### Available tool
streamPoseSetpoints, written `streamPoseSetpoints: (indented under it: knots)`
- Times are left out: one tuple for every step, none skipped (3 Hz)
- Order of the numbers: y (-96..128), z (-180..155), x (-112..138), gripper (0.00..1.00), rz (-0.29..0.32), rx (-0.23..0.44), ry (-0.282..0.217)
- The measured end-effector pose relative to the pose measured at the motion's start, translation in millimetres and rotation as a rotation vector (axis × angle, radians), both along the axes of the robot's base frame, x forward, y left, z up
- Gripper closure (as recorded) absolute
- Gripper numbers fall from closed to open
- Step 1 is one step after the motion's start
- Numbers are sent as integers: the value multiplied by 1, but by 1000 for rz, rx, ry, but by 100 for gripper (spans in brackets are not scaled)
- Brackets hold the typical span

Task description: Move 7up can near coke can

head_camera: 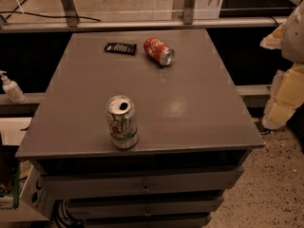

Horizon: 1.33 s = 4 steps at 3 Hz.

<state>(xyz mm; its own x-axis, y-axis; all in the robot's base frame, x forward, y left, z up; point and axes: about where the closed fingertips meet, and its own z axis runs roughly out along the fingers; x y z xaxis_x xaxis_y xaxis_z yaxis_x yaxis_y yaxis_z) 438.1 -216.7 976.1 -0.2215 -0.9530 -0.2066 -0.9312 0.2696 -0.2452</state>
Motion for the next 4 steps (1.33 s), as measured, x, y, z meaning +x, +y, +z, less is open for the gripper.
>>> streamPoseSetpoints:
  knots:
    - [0,0,0,0,0,0,0]
    - [2,-1,1,0,7,21,-11]
    - [13,-13,3,0,25,115,-17]
    - [35,-38,6,0,58,280,-24]
